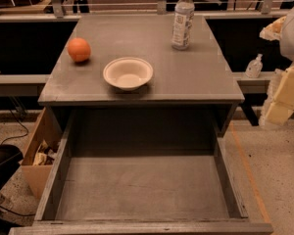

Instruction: Place blue plastic bottle into top drawer

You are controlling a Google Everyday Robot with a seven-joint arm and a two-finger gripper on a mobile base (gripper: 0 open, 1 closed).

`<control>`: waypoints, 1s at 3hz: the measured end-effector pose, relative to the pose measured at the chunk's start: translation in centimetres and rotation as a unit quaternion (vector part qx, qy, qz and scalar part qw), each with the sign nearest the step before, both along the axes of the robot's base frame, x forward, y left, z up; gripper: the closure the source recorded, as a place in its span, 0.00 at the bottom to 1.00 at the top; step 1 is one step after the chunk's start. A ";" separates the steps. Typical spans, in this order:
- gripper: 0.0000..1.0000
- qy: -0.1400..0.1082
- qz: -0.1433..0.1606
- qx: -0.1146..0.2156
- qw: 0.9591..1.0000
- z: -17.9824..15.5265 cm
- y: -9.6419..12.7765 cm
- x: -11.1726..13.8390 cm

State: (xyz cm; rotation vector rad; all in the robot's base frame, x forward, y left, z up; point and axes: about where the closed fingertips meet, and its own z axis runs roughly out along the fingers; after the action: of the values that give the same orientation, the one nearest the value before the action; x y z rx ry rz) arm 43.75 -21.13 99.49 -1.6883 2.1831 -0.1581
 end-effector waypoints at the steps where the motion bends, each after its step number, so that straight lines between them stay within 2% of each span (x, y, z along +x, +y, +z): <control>1: 0.00 -0.005 -0.004 0.002 1.000 0.2 0.0 -0.1; 2: 0.00 -0.031 -0.018 0.018 0.999 -0.2 0.0 0.7; 3: 0.00 -0.036 -0.064 0.080 0.994 -5.3 -0.7 0.9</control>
Offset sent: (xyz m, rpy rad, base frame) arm 0.0592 -0.0151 -0.0207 0.2847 -0.4372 -0.2444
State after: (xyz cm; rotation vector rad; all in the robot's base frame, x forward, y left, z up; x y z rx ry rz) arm 44.68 -21.83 94.23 -1.4356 2.1884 -0.0738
